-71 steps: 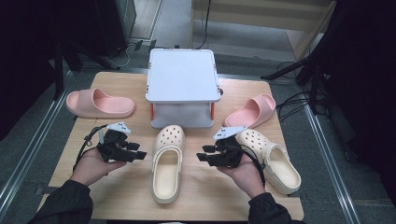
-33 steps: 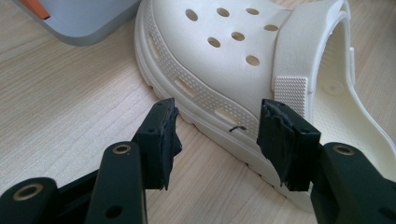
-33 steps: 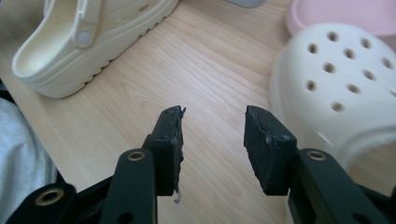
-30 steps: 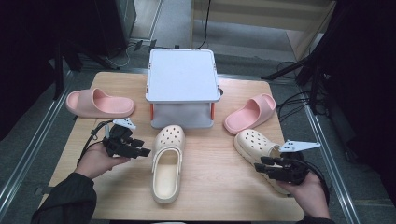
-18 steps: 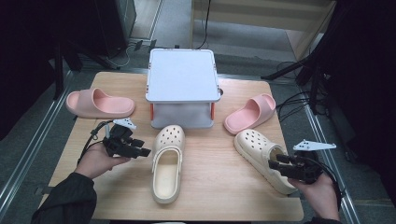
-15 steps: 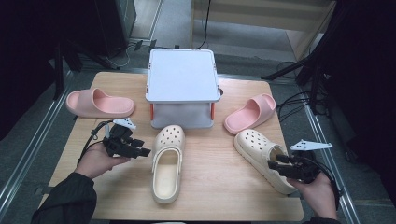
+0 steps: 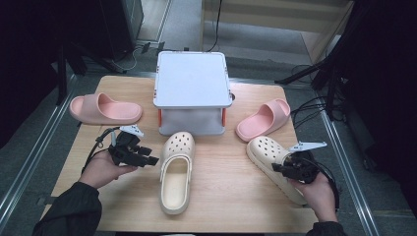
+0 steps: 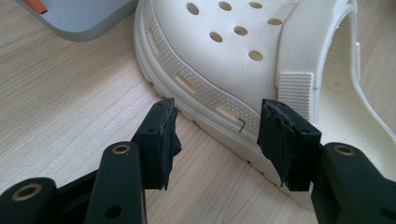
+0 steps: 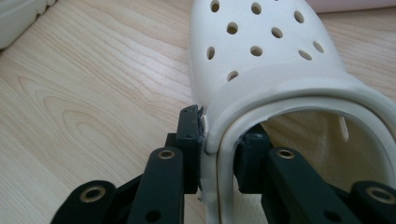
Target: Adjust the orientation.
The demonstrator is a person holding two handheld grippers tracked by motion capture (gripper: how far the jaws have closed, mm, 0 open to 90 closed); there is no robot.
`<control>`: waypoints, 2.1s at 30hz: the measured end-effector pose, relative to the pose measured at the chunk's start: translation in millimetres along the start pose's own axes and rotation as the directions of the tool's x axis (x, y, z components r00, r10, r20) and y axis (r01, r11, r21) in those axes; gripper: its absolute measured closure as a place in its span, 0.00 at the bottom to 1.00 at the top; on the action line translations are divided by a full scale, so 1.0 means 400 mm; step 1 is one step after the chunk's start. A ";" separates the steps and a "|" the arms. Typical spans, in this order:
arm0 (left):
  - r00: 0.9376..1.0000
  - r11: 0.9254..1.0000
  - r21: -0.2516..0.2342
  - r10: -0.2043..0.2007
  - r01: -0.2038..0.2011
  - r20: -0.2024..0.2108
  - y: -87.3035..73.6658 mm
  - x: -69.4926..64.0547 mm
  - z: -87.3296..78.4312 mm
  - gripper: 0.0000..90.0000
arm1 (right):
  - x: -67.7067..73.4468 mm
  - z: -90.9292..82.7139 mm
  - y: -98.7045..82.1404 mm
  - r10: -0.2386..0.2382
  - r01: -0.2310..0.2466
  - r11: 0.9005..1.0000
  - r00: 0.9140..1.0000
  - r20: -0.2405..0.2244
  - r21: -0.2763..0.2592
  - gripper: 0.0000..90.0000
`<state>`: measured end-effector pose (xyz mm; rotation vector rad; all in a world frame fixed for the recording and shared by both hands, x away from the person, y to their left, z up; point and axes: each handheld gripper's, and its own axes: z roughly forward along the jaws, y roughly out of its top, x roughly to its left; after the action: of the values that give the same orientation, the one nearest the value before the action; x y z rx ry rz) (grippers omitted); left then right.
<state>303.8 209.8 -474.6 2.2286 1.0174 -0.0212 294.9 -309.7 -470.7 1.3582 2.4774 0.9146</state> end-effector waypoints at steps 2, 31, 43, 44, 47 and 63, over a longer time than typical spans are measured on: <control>1.000 1.000 -0.001 0.002 -0.002 0.001 0.000 0.000 0.000 0.51 | -0.005 -0.003 0.000 0.019 -0.019 1.000 1.000 -0.015 -0.003 0.86; 1.000 1.000 -0.010 0.018 -0.018 0.003 -0.005 -0.006 -0.004 0.51 | 0.249 0.074 0.161 -0.046 0.043 0.998 0.996 -0.074 -0.041 0.85; 0.998 0.998 -0.031 0.058 -0.058 0.008 -0.013 -0.024 -0.007 0.51 | 0.300 0.148 0.196 -0.100 0.100 0.995 0.994 -0.053 -0.001 0.84; 0.998 0.998 -0.031 0.059 -0.058 0.009 -0.014 -0.025 -0.006 0.51 | 0.301 0.152 0.198 -0.100 0.101 0.995 0.994 -0.048 0.003 0.84; 0.998 0.998 -0.029 0.061 -0.061 0.008 -0.015 -0.026 -0.005 0.51 | 0.303 0.160 0.202 -0.112 0.112 0.994 0.993 -0.034 0.000 0.84; 0.998 0.998 -0.025 0.063 -0.063 0.000 -0.025 -0.029 -0.004 0.51 | 0.329 0.201 0.209 -0.097 0.097 0.995 0.993 -0.063 0.001 0.82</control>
<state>288.5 207.6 -475.7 2.2363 0.9413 0.0179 312.7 -135.2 -467.4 1.2158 2.5679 0.9460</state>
